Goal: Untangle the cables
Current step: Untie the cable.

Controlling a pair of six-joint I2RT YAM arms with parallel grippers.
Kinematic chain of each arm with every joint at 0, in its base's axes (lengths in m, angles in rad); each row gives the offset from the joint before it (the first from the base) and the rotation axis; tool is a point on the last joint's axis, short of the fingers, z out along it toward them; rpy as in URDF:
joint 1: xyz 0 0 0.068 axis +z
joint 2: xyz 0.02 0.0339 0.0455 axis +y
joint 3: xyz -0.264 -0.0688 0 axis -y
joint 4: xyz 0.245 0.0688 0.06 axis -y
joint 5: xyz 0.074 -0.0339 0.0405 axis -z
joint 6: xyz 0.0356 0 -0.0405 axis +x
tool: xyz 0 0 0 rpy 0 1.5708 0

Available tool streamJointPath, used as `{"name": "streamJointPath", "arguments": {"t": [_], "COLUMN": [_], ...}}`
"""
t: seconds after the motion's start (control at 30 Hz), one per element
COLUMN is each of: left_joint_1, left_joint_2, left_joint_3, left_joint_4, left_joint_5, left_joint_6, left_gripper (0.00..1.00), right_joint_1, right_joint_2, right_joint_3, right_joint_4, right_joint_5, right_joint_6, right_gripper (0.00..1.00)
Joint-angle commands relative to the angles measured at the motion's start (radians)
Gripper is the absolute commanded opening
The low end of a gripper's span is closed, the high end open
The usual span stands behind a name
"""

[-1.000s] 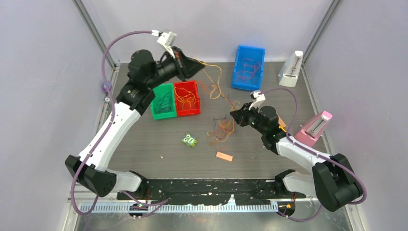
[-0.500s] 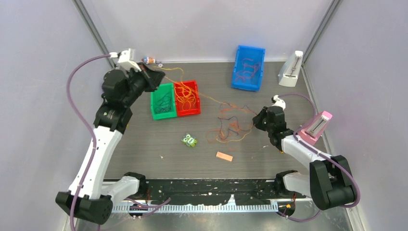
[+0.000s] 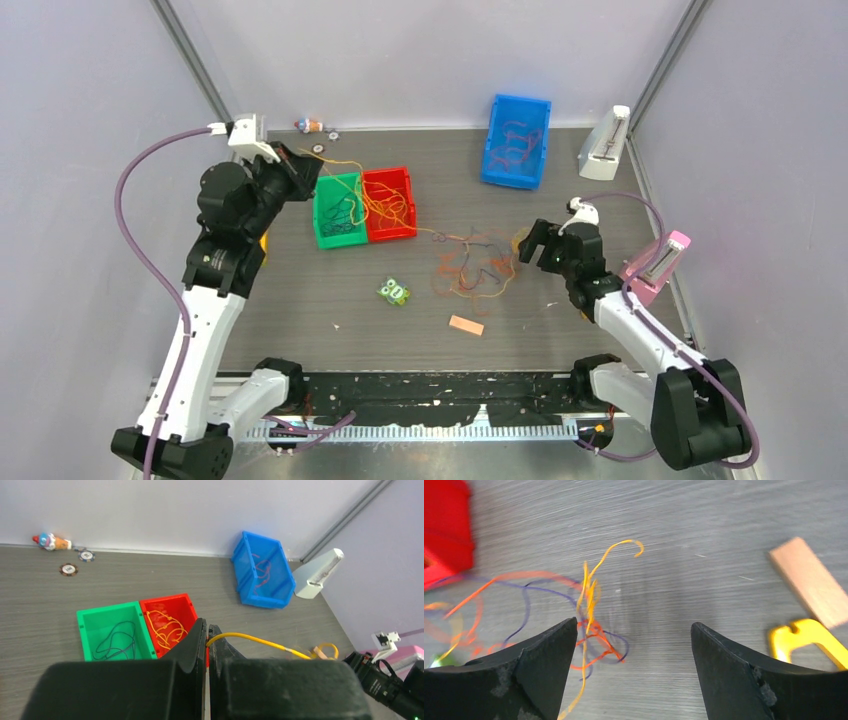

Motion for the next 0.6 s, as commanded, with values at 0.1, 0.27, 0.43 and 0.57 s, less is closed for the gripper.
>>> {"name": "streamJointPath", "arguments": {"t": [0.1,0.27,0.43,0.57], "left_joint_1": [0.003,0.003,0.003,0.002], "left_joint_2": [-0.025,-0.032,-0.042,-0.045], "left_joint_3": [-0.063,-0.028,0.017,0.066], "left_joint_4": [0.092,0.06,0.037,0.014], "left_joint_5": [0.133,0.139,0.152,0.182], "left_joint_6": [0.01,0.021,0.019,-0.003], "left_gripper": [0.0,0.0,0.0,0.0], "right_joint_1": [0.192,0.309,0.43,0.518], "right_joint_2": [-0.035,0.02,0.138,0.262], "right_joint_3": [0.096,0.151,0.238,0.305], "right_joint_4": [0.066,0.127,0.218,0.335], "right_joint_5": [-0.218,-0.333,-0.391,-0.387], "right_joint_6": [-0.173,-0.271,-0.342,-0.347], "right_gripper": [0.93,0.97,0.97,1.0]}}
